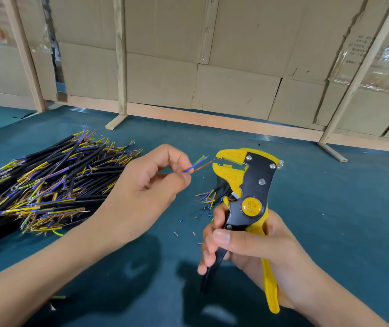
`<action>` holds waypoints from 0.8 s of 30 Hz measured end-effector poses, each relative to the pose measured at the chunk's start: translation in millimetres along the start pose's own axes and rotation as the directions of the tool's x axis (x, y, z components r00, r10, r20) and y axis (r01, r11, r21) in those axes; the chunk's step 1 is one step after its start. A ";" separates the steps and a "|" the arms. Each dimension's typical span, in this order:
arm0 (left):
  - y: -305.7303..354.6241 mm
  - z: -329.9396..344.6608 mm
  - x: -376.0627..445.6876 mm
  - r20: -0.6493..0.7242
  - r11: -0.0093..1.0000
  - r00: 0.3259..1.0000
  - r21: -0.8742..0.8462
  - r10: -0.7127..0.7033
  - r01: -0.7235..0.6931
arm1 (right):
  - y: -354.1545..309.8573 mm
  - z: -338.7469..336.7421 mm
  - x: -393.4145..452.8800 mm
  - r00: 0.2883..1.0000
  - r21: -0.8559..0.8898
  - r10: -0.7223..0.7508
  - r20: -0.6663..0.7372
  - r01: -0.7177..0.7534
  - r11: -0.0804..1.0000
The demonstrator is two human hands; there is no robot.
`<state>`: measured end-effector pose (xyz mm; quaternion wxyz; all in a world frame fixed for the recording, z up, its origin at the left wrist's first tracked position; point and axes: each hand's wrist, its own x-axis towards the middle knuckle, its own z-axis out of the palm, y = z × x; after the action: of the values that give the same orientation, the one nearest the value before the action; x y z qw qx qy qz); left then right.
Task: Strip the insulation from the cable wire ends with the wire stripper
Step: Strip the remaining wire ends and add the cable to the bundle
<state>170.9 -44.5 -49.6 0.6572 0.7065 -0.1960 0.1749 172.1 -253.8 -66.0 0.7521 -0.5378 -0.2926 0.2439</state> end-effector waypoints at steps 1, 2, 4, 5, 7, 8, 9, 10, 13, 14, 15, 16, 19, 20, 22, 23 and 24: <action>0.3 -0.4 -0.1 -0.005 1.000 1.000 -0.025 0.008 -0.008 | 0.8 -0.1 -0.5 1.000 -0.009 0.000 0.009 0.000 1.000; 0.3 -1.1 0.5 -0.014 0.998 1.000 -0.056 0.007 -0.008 | 1.9 -0.3 -1.1 1.000 -0.022 0.002 0.013 -0.002 1.000; 0.2 -2.7 1.8 -0.034 0.996 0.999 -0.093 0.006 -0.009 | 3.8 -0.6 -1.8 1.000 -0.060 0.010 0.003 -0.010 0.998; -0.4 -3.4 2.0 -0.039 0.995 0.999 -0.098 0.012 -0.016 | 4.1 -0.6 -1.8 1.000 -0.072 0.011 -0.002 -0.011 0.997; -0.9 -3.8 2.4 -0.035 0.995 0.999 -0.098 0.033 -0.036 | 3.8 0.2 -1.1 1.000 -0.060 0.005 0.002 -0.005 0.998; -1.3 -4.2 2.5 -0.028 0.995 0.999 -0.093 0.040 -0.043 | 3.2 0.9 -0.8 1.000 -0.044 0.001 0.004 -0.001 0.999; -1.2 -4.6 2.6 -0.016 0.995 0.999 -0.083 0.046 -0.047 | 2.5 1.5 -0.5 1.000 -0.026 -0.001 0.006 0.001 1.000; -0.8 -4.9 2.4 0.000 0.996 0.998 -0.070 0.055 -0.055 | 1.7 1.7 -0.4 1.000 -0.010 -0.001 0.008 0.001 1.000; 1.1 -5.9 1.6 0.046 0.990 0.991 0.054 0.127 -0.130 | -0.5 -0.1 -0.4 0.999 0.007 0.011 0.032 -0.011 1.000; 1.5 -6.1 1.6 0.056 0.982 0.987 0.106 0.149 -0.154 | -1.2 -0.7 -0.4 0.999 0.009 0.020 0.042 -0.020 1.000; 1.8 -6.6 1.6 0.063 0.976 0.985 0.142 0.159 -0.166 | -1.8 -1.2 -0.4 0.998 0.016 0.027 0.054 -0.028 0.999; 1.7 -7.4 1.7 0.065 0.971 0.984 0.164 0.164 -0.172 | -2.1 -1.4 -0.4 0.997 0.025 0.032 0.065 -0.034 0.999; 3.2 -11.3 2.0 0.059 0.960 0.985 0.219 0.163 -0.172 | -2.5 -2.1 -0.1 0.995 0.035 0.040 0.093 -0.043 0.998; 3.8 -12.7 2.2 0.055 0.954 0.984 0.242 0.170 -0.178 | -2.4 -2.5 0.0 0.994 0.032 0.046 0.099 -0.049 0.998; 4.6 -14.4 2.8 0.051 0.939 0.981 0.286 0.185 -0.192 | -2.1 -3.3 -0.2 0.993 0.032 0.057 0.103 -0.061 0.998; 4.7 -14.9 3.0 0.050 0.934 0.980 0.299 0.192 -0.198 | -2.0 -3.6 -0.4 0.993 0.031 0.061 0.102 -0.064 0.997; 4.4 -15.3 3.4 0.049 0.928 0.979 0.310 0.199 -0.205 | -1.8 -3.8 -0.6 0.993 0.028 0.064 0.102 -0.067 0.997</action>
<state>171.8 -29.7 -43.0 0.5135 0.7793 -0.2430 0.2644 174.4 -257.2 -65.3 0.7364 -0.5222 -0.3085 0.2997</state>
